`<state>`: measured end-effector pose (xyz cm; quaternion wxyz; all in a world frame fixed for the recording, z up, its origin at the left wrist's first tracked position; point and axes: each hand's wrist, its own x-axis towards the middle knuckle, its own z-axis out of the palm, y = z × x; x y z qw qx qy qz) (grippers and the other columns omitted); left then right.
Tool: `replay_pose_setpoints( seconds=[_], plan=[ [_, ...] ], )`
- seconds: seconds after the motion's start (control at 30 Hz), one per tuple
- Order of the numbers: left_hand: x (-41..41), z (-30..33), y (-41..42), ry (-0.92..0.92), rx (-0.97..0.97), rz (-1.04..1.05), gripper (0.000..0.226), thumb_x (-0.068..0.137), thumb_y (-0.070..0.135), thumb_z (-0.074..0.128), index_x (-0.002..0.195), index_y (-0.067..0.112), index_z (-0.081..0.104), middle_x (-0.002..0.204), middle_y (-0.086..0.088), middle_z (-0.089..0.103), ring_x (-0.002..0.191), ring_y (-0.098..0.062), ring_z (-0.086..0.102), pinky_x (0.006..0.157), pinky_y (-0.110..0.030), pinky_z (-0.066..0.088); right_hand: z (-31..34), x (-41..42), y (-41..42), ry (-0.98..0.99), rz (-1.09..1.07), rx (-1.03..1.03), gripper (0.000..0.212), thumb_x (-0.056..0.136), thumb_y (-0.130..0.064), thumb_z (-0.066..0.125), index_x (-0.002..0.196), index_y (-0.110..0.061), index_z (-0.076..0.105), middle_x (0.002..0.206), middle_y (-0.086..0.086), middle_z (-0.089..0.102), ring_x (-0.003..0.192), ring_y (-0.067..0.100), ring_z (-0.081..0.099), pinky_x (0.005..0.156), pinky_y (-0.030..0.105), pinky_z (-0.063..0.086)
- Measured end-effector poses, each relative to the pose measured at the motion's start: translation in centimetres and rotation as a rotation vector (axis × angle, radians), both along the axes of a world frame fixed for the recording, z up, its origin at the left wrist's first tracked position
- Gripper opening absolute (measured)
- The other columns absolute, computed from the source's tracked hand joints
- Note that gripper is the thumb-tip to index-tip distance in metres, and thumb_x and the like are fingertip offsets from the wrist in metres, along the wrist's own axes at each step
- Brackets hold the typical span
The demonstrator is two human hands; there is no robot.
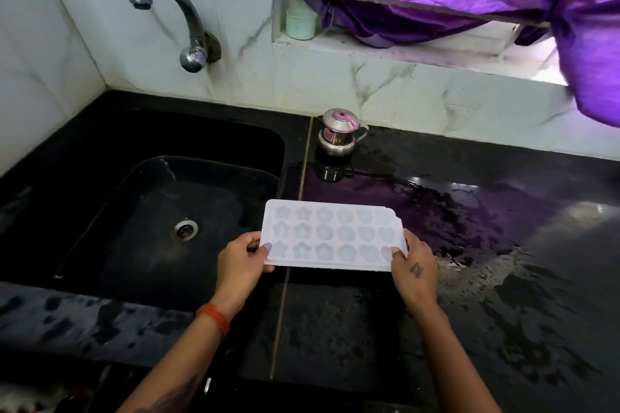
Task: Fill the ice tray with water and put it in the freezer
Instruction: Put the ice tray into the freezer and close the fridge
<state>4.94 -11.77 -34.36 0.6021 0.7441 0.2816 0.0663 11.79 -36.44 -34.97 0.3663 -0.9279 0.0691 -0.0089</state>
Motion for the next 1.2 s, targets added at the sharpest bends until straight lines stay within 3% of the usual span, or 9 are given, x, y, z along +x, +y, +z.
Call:
replay_pose_setpoints(
  seconds=[0.43, 0.53, 0.73, 0.83, 1.2],
  plan=[
    [-8.0, 0.6, 3.2, -0.065, 0.027, 0.375, 0.015, 0.088, 0.005, 0.059, 0.099, 0.015, 0.065, 0.093, -0.001, 0.068, 0.055, -0.005, 0.065, 0.076, -0.047, 0.057, 2.7, 0.9, 6.9, -0.043, 0.376, 0.044, 0.036, 0.09, -0.011, 0.053, 0.126, -0.013, 0.057, 0.11, 0.013, 0.059, 0.105, 0.03, 0.054, 0.078, 0.027, 0.034],
    [-10.9, 0.8, 2.7, -0.065, 0.014, 0.501, 0.017, 0.089, 0.004, 0.058, 0.103, 0.011, 0.066, 0.092, -0.002, 0.068, 0.053, -0.002, 0.064, 0.076, -0.043, 0.058, 3.0, 0.2, 8.3, -0.052, 0.494, 0.069, 0.035, 0.089, -0.012, 0.054, 0.124, -0.015, 0.059, 0.11, 0.01, 0.061, 0.101, 0.028, 0.056, 0.078, 0.027, 0.036],
    [-18.2, 1.5, 1.3, -0.062, 0.008, 0.745, 0.017, 0.089, 0.003, 0.058, 0.104, 0.008, 0.064, 0.093, -0.002, 0.066, 0.059, -0.007, 0.065, 0.06, -0.022, 0.058, 3.0, -3.1, 11.4, -0.005, 0.713, 0.125, 0.037, 0.088, -0.013, 0.055, 0.124, -0.019, 0.06, 0.113, 0.007, 0.063, 0.107, 0.027, 0.057, 0.091, 0.035, 0.044],
    [-22.2, 1.8, 0.6, -0.066, 0.002, 0.859, 0.016, 0.09, 0.004, 0.057, 0.104, 0.008, 0.064, 0.091, 0.001, 0.064, 0.068, -0.012, 0.064, 0.064, -0.026, 0.058, 2.9, -5.6, 13.2, 0.001, 0.827, 0.134, 0.037, 0.087, -0.015, 0.056, 0.123, -0.021, 0.06, 0.111, 0.007, 0.063, 0.105, 0.027, 0.058, 0.091, 0.036, 0.046],
    [-37.5, 1.5, -3.8, -0.055, 0.051, 1.253, 0.017, 0.089, 0.003, 0.058, 0.102, 0.014, 0.063, 0.094, 0.001, 0.065, 0.064, -0.011, 0.065, 0.059, -0.02, 0.057, 2.5, -17.7, 19.3, 0.026, 1.232, 0.139, 0.038, 0.086, -0.013, 0.055, 0.123, -0.019, 0.06, 0.111, 0.008, 0.064, 0.105, 0.026, 0.058, 0.091, 0.036, 0.046]
  ],
)
